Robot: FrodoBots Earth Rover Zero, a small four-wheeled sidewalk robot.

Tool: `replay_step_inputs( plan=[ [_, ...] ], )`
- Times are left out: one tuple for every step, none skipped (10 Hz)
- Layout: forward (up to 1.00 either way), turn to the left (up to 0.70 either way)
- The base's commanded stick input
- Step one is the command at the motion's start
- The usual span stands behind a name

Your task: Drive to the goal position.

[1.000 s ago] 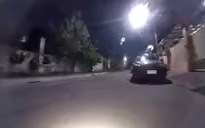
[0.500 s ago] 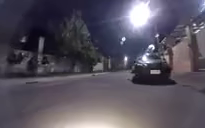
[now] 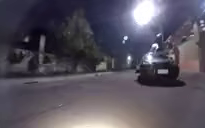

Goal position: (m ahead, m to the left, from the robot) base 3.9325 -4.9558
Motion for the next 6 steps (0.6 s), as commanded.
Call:
replay_step_inputs(
  plan=[
    [0.50,0.00],
    [0.50,0.00],
    [0.50,0.00],
    [0.50,0.00],
    [0.50,0.00],
    [0.50,0.00]
  ],
)
